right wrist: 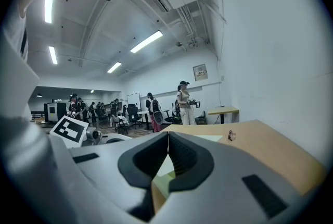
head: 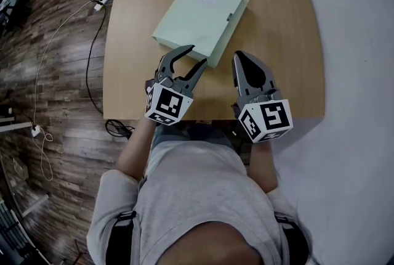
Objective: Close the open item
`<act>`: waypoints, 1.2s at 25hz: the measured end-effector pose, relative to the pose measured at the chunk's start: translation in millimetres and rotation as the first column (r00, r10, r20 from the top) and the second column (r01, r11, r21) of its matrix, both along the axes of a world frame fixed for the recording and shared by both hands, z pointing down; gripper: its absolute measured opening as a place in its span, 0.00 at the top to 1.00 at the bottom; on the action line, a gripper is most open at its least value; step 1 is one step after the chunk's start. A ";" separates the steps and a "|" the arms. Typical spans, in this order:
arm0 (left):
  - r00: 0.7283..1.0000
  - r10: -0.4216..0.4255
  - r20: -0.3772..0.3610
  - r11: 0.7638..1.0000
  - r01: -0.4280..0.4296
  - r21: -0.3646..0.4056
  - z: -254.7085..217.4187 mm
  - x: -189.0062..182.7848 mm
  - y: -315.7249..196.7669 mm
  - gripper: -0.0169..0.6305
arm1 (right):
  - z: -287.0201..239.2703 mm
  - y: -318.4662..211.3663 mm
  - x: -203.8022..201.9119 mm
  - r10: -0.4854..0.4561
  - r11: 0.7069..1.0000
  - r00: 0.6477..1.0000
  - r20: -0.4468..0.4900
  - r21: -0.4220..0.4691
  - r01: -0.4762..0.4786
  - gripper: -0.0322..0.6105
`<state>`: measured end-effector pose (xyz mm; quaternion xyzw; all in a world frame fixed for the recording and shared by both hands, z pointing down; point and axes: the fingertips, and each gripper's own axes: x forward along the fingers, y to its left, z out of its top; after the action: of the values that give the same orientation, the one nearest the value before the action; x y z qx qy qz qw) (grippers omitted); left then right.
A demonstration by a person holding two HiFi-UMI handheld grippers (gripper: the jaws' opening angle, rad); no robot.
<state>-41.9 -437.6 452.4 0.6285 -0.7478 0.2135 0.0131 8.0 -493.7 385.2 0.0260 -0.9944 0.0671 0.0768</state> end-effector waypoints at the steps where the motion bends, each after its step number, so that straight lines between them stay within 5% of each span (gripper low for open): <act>1: 1.000 0.004 0.026 1.000 -0.004 -0.019 4.8 0.0 -1.6 0.72 | 3.2 -0.5 -0.8 -0.006 1.000 1.000 -0.007 -0.004 0.006 0.94; 13: 0.955 0.043 0.293 0.979 0.019 -0.204 58.3 -9.3 -18.0 0.69 | 26.2 -12.0 -8.8 -0.042 0.998 0.998 -0.039 -0.037 0.041 0.94; 24: 0.934 -0.020 0.356 0.979 0.090 -0.183 71.2 -34.3 -30.3 0.69 | 36.5 -29.5 -10.6 -0.029 0.999 0.997 -0.067 -0.042 0.026 0.94; 30: 0.967 -0.054 0.248 0.986 0.090 -0.137 60.9 -44.8 -32.9 0.82 | 30.2 -32.5 -24.6 -0.040 0.998 0.997 -0.071 -0.041 0.037 0.94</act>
<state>-86.8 -470.6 513.3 0.5672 -0.7484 0.3429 -0.0244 -16.6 -526.2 415.5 0.0077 -0.9898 0.0843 0.1144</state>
